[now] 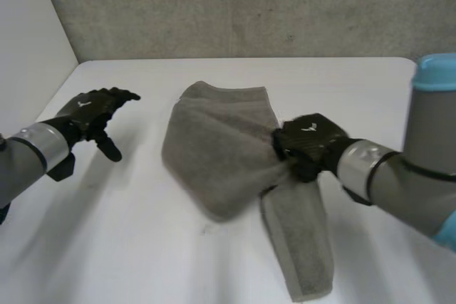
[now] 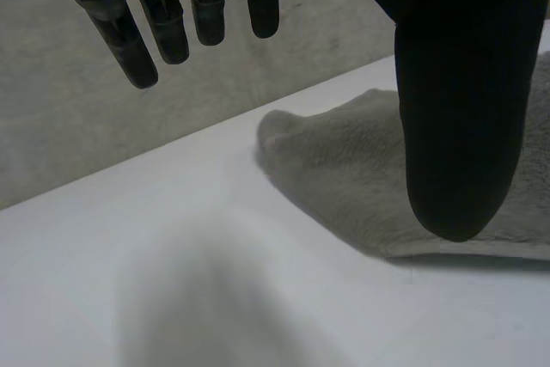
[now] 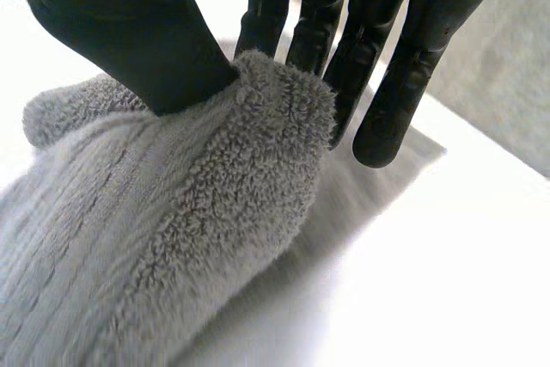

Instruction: Fold the towel.

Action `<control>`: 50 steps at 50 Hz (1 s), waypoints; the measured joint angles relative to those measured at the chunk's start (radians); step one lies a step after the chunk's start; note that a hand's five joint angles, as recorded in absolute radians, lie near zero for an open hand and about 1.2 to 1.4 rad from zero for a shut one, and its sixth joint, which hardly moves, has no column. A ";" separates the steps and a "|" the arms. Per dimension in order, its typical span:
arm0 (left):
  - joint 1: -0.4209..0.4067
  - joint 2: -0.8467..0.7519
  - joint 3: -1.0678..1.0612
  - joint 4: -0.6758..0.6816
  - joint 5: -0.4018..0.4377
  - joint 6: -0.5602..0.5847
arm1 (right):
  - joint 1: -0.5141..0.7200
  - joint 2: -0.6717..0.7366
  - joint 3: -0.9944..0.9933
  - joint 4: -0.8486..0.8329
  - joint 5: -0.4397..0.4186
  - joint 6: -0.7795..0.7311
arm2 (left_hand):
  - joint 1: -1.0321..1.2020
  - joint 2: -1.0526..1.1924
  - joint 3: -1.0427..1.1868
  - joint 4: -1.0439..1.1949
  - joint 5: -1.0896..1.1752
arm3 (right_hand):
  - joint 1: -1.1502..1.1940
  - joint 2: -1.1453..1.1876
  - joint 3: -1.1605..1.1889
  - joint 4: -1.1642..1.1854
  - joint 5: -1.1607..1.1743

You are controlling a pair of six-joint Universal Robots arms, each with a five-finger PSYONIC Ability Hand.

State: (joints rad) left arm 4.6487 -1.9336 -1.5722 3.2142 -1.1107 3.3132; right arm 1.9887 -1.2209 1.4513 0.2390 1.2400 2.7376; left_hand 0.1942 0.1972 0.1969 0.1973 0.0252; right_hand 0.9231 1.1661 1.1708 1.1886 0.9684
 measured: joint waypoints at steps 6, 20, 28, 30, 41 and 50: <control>-0.075 -0.046 0.031 0.040 -0.003 0.001 | -0.116 -0.004 0.010 0.137 -0.006 -0.180 | 0.024 0.019 0.020 0.020 0.009 | 0.000 0.000 0.000 0.000 0.001; -0.229 -0.226 0.242 0.060 -0.014 0.001 | -0.393 0.033 -0.050 0.161 0.017 -0.370 | 0.127 0.122 0.123 0.123 0.121 | 0.000 0.000 0.000 0.000 0.002; -0.311 -0.362 0.398 0.043 -0.013 0.011 | -0.392 0.077 -0.038 0.112 0.040 -0.351 | 0.177 0.174 0.174 0.175 0.173 | -0.462 -0.640 -0.629 -0.646 -0.589; -0.323 -0.386 0.430 0.033 -0.013 0.016 | -0.390 0.079 -0.029 0.101 0.043 -0.345 | 0.180 0.177 0.178 0.177 0.175 | -0.594 -0.790 -0.795 -0.814 -0.766; -0.384 -0.593 0.716 -0.112 -0.010 0.123 | -0.384 0.078 0.054 0.021 0.059 -0.303 | 0.247 0.243 0.244 0.244 0.242 | -0.652 -0.853 -0.877 -0.898 -0.857; -0.388 -0.703 0.860 -0.187 -0.011 0.173 | -0.384 0.078 0.075 0.009 0.058 -0.304 | 0.302 0.300 0.299 0.300 0.296 | -0.652 -0.853 -0.877 -0.898 -0.857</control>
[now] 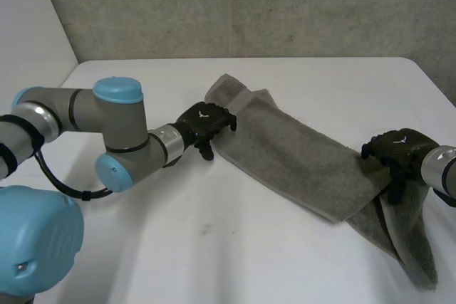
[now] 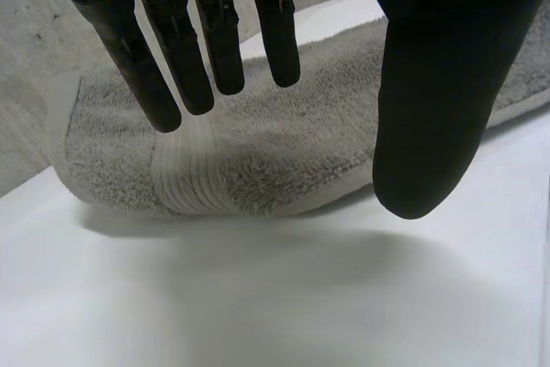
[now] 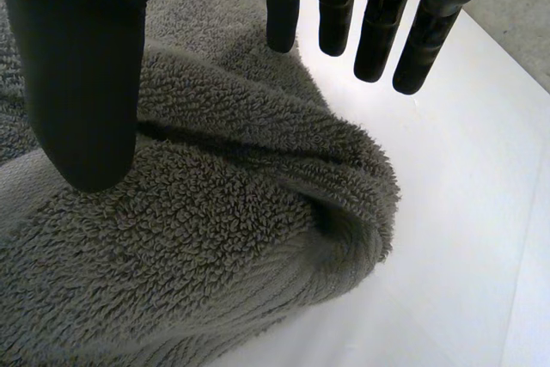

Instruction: Fold the towel.

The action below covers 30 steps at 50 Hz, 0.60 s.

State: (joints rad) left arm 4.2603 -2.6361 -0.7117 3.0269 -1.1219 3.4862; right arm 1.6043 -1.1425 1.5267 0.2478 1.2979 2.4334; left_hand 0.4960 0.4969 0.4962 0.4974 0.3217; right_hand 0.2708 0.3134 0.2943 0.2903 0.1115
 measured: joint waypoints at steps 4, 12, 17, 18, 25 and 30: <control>0.001 -0.027 0.034 -0.001 0.000 0.003 | 0.000 0.000 0.008 -0.008 0.000 0.000 | 0.038 0.035 0.036 0.036 0.036 | 0.000 0.000 0.000 0.000 0.000; 0.001 -0.073 0.088 0.003 0.001 0.001 | 0.005 0.000 0.027 -0.023 0.000 -0.001 | 0.079 0.078 0.078 0.078 0.078 | 0.000 0.000 0.000 0.000 0.000; 0.000 -0.093 0.115 0.004 0.001 0.000 | 0.018 0.003 0.036 -0.027 0.000 -0.001 | 0.148 0.147 0.148 0.145 0.144 | 0.000 0.000 0.000 0.000 0.000; -0.001 -0.098 0.121 0.004 0.001 -0.001 | 0.019 0.004 0.037 -0.027 0.000 -0.001 | 0.157 0.154 0.155 0.154 0.153 | 0.000 0.000 0.000 0.000 0.000; -0.008 -0.124 0.156 0.004 0.000 -0.001 | 0.026 0.016 0.041 -0.033 0.000 -0.005 | 0.171 0.170 0.171 0.170 0.169 | 0.000 0.000 0.000 0.000 0.000; -0.011 -0.144 0.185 0.004 0.001 -0.001 | 0.025 0.019 0.041 -0.034 0.000 -0.007 | 0.207 0.205 0.205 0.204 0.203 | 0.000 0.000 0.000 0.000 0.000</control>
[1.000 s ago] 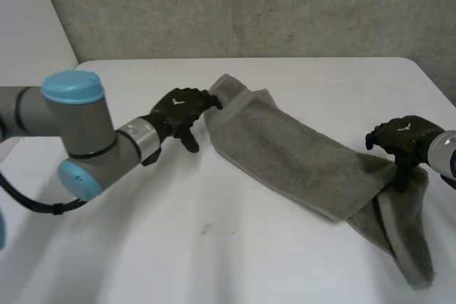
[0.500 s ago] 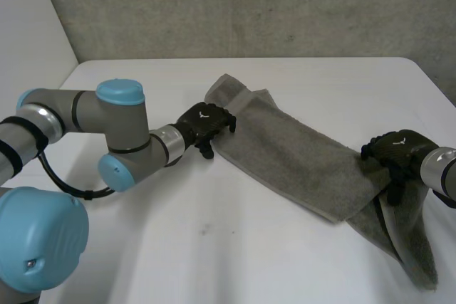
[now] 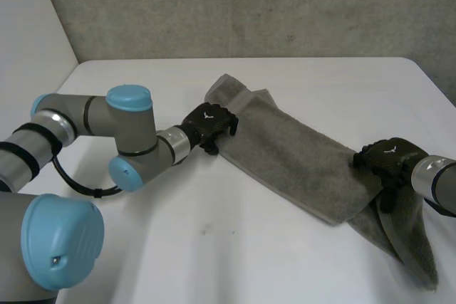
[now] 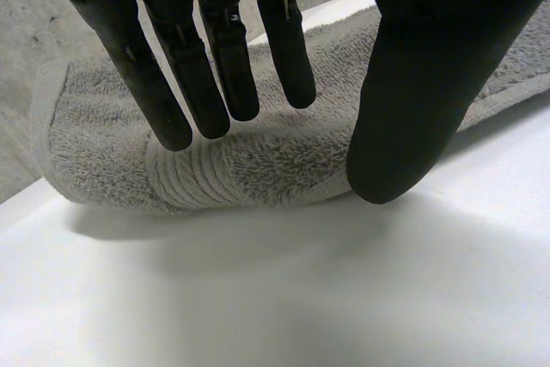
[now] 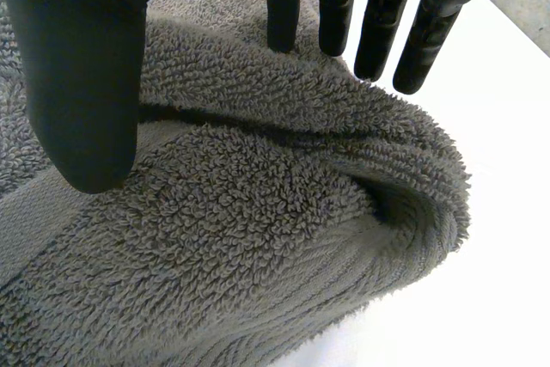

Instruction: Fold the towel.

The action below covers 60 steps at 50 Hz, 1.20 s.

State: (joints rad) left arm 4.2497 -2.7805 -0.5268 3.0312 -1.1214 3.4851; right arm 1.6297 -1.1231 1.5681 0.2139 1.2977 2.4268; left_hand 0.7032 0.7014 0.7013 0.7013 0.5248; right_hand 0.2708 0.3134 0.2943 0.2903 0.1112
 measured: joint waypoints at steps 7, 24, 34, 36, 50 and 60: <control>-0.008 -0.021 0.032 -0.001 0.000 0.000 | 0.000 -0.001 0.001 0.000 0.000 0.000 | 0.043 0.046 0.045 0.045 0.046 | 0.000 0.000 0.000 0.000 0.000; -0.023 -0.044 0.076 0.001 -0.026 0.000 | 0.003 -0.003 0.004 -0.001 0.000 0.001 | 0.400 0.427 0.423 0.427 0.421 | 0.000 0.000 0.000 0.000 -0.002; -0.046 0.156 0.002 -0.004 -0.252 -0.002 | 0.018 -0.043 0.006 -0.004 -0.002 0.057 | 0.459 0.508 0.509 0.511 0.496 | -0.061 -0.076 -0.074 0.000 -0.043; -0.048 0.201 -0.031 -0.006 -0.274 -0.003 | 0.029 -0.066 0.009 -0.002 -0.003 0.090 | 0.462 0.510 0.512 0.512 0.500 | -0.068 -0.091 -0.085 0.000 -0.049; -0.052 0.589 -0.558 -0.003 -0.276 0.004 | 0.193 -0.279 0.103 -0.006 -0.045 0.448 | 0.466 0.510 0.513 0.515 0.500 | -0.068 -0.091 -0.085 0.000 -0.052; -0.048 0.721 -0.755 0.013 -0.284 0.003 | 0.332 -0.263 0.210 -0.110 -0.051 0.521 | 0.466 0.511 0.513 0.516 0.500 | -0.047 -0.049 -0.023 0.000 -0.011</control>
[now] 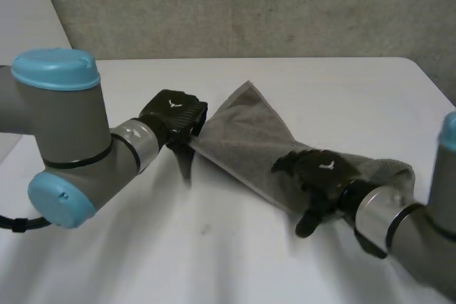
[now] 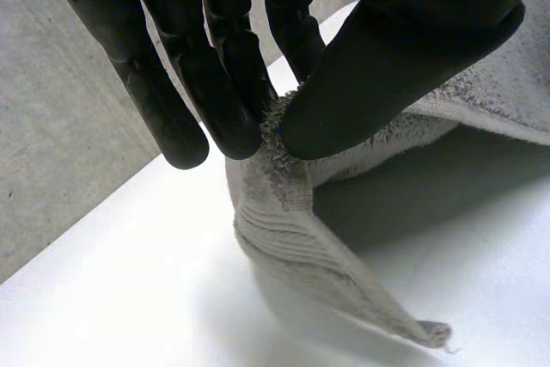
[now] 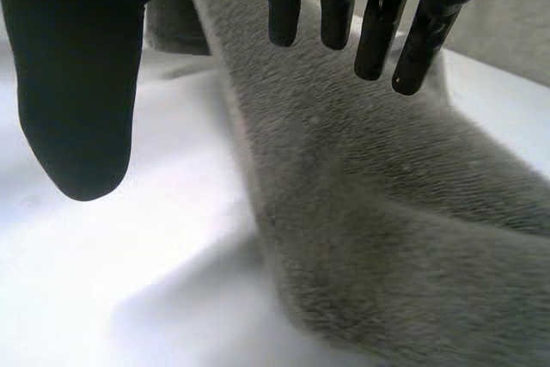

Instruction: Fold the towel.

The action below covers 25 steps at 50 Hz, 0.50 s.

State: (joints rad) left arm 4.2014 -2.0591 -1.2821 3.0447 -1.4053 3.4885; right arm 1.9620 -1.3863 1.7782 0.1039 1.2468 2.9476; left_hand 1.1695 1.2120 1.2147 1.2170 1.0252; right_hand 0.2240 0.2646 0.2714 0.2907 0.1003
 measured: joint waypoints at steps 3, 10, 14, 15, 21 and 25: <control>0.004 0.023 -0.032 0.012 0.000 0.000 | 0.037 0.042 0.031 -0.070 0.029 -0.004 | 0.000 0.000 0.000 0.000 0.000 | 0.037 0.042 0.041 0.021 0.031; 0.008 0.054 -0.064 0.035 0.000 0.000 | 0.079 0.126 0.054 -0.213 0.158 -0.030 | 0.000 0.000 0.000 0.000 0.000 | 0.160 0.174 0.179 0.158 0.158; 0.008 0.068 -0.069 0.044 0.000 -0.001 | 0.088 0.186 0.061 -0.297 0.247 -0.085 | 0.000 0.000 0.000 0.000 0.000 | 0.175 0.196 0.198 0.178 0.178; 0.008 0.068 -0.069 0.044 0.000 -0.001 | 0.088 0.186 0.061 -0.297 0.247 -0.085 | 0.000 0.000 0.000 0.000 0.000 | 0.175 0.196 0.198 0.178 0.178; 0.010 0.071 -0.064 0.047 -0.001 -0.002 | 0.079 0.238 0.069 -0.362 0.284 -0.161 | 0.000 0.000 0.000 0.000 0.000 | 0.290 0.345 0.336 0.315 0.305; 0.011 0.070 -0.064 0.048 -0.001 -0.002 | 0.074 0.246 0.073 -0.389 0.283 -0.174 | 0.000 0.000 0.000 0.000 0.000 | 0.339 0.419 0.412 0.393 0.377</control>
State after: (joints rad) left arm 4.2123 -1.9889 -1.3461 3.0925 -1.4066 3.4867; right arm 2.0358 -1.1402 1.8513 -0.2850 1.5302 2.7731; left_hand 1.1695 1.2120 1.2148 1.2172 1.0252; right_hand 0.5630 0.6834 0.6838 0.6835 0.4773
